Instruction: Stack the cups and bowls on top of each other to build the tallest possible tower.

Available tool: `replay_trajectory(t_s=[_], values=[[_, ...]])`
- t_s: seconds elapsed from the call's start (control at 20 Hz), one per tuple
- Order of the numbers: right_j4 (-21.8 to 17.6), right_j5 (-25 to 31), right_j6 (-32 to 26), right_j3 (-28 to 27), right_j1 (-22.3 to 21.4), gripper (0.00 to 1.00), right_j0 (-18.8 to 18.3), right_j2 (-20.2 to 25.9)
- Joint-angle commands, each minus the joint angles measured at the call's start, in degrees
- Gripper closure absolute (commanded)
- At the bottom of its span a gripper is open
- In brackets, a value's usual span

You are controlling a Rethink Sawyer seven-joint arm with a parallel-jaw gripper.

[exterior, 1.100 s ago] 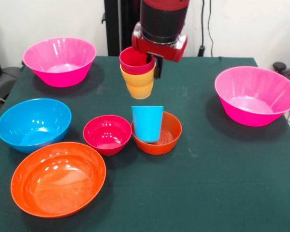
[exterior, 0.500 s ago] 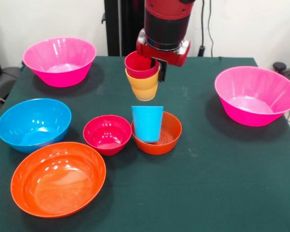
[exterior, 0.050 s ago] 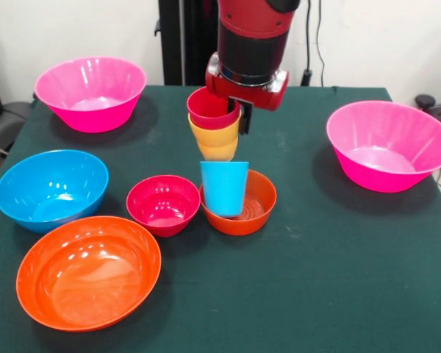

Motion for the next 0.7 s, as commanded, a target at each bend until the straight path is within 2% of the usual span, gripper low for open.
replay_trajectory(t_s=[0.05,0.35,0.7], values=[[-3.1,-3.3,-0.2,-6.3,3.9,1.00,0.0,4.3],[-2.7,-8.3,0.6,-8.1,6.2,1.00,-0.3,4.9],[-2.3,-9.5,0.4,-8.8,6.1,1.00,0.0,4.8]])
